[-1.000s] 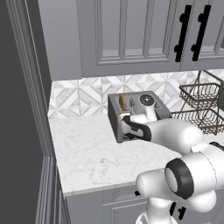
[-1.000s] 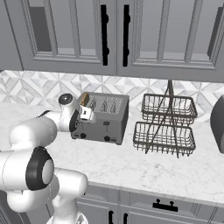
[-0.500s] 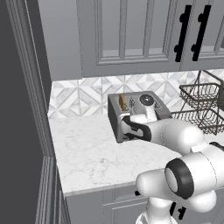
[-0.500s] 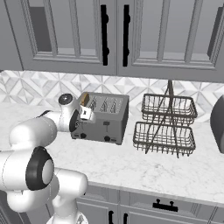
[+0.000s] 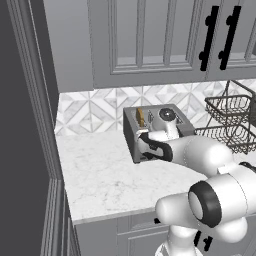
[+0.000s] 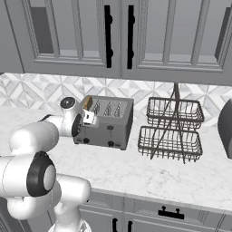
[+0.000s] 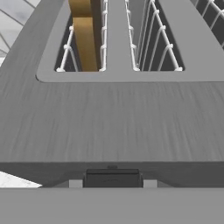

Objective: Start the toaster. Once the lever pops up, take the bread to the plate on the dining counter.

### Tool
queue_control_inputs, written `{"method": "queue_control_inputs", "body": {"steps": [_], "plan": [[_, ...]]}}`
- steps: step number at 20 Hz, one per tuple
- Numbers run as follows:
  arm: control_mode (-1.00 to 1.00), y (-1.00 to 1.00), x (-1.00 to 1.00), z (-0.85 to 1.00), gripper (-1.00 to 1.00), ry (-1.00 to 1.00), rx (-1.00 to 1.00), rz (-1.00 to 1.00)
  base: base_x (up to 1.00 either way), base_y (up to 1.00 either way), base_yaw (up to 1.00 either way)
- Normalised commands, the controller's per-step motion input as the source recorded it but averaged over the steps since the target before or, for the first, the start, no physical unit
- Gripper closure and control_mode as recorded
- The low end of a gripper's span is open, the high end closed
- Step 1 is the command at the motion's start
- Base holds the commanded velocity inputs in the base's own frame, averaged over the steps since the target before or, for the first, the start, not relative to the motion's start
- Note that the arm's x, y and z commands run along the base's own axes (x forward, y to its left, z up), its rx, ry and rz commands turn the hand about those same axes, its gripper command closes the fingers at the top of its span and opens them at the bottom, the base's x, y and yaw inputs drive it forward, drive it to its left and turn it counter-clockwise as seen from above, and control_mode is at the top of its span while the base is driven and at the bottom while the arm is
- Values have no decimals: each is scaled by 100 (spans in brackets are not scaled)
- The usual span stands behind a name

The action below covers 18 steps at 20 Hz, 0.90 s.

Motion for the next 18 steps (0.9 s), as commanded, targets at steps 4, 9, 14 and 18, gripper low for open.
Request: {"method": "queue_control_inputs", "body": {"steps": [4,9,14,18], "plan": [[-100,0,-3,-60,100,0,-2,0,0,0,0],[-100,-5,-25,-87,100,0,-2,0,0,0,0],[-100,-10,-22,-88,100,11,0,0,0,0,0],[-100,-2,-1,-73,100,3,0,0,0,0,0]]}}
